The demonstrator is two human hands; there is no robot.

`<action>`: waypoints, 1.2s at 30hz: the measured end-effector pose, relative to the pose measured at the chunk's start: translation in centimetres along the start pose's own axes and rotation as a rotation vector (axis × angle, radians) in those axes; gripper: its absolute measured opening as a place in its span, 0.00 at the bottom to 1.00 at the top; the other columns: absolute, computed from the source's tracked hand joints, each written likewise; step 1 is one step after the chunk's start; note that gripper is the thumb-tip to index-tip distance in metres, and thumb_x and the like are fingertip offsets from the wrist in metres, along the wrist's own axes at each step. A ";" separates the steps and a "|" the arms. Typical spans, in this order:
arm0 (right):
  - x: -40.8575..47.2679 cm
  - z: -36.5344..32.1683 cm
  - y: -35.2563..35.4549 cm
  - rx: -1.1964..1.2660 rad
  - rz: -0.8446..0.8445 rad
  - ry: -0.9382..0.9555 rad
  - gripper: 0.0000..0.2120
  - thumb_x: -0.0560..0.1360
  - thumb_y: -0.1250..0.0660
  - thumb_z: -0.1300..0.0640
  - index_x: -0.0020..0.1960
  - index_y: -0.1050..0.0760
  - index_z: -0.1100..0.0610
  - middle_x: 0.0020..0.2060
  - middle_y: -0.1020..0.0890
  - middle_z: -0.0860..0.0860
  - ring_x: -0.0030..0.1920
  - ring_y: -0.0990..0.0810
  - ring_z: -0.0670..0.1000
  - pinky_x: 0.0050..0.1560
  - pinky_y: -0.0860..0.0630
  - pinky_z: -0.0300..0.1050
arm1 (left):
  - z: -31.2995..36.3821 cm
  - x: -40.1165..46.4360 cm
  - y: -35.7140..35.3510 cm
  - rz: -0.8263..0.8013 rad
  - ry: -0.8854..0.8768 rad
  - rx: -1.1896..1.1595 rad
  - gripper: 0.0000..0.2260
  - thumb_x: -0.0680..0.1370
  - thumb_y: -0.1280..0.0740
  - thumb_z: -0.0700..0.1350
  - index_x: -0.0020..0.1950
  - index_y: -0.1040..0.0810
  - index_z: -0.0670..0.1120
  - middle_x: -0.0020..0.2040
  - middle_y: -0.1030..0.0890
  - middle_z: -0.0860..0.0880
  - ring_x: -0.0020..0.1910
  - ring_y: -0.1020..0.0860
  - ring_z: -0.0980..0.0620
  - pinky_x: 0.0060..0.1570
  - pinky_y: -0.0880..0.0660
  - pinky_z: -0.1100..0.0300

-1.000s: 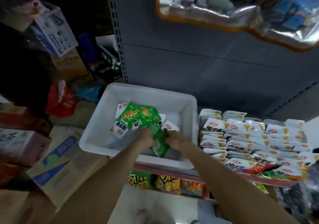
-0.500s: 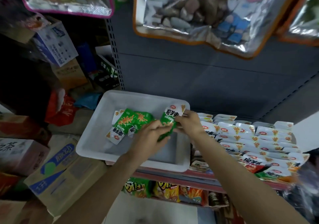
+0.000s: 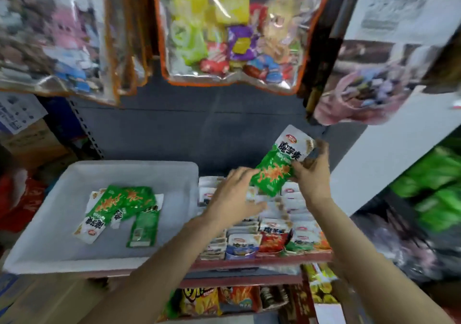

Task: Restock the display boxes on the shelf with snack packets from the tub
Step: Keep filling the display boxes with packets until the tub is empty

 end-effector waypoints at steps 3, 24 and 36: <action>1.6 0.8 4.1 -0.087 0.052 0.049 0.28 0.71 0.40 0.75 0.61 0.39 0.49 0.45 0.24 0.46 0.40 0.23 0.49 0.47 0.22 0.64 | 2.3 2.3 -3.2 -0.229 -0.010 0.138 0.42 0.70 0.29 0.60 0.76 0.45 0.46 0.73 0.40 0.49 0.70 0.41 0.50 0.68 0.43 0.59; 6.7 5.2 8.9 -0.152 -0.146 0.172 0.20 0.76 0.44 0.71 0.64 0.42 0.57 0.53 0.21 0.56 0.49 0.21 0.53 0.42 0.24 0.33 | 5.1 5.7 -8.4 -0.402 0.192 0.270 0.37 0.71 0.37 0.68 0.74 0.40 0.51 0.73 0.39 0.48 0.72 0.44 0.49 0.70 0.44 0.52; 5.8 8.4 8.1 -0.484 -0.426 0.151 0.11 0.80 0.43 0.64 0.62 0.36 0.57 0.50 0.19 0.56 0.45 0.19 0.55 0.45 0.21 0.51 | 5.6 4.0 -9.5 -0.422 0.074 0.502 0.47 0.67 0.29 0.63 0.77 0.51 0.48 0.72 0.42 0.48 0.71 0.45 0.48 0.72 0.48 0.52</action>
Point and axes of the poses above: each hand's wrist, its own x-axis towards the middle knuckle, its own y-axis out of the back of the hand, z = x × y, the point moved 2 cm from there along x, towards the middle knuckle
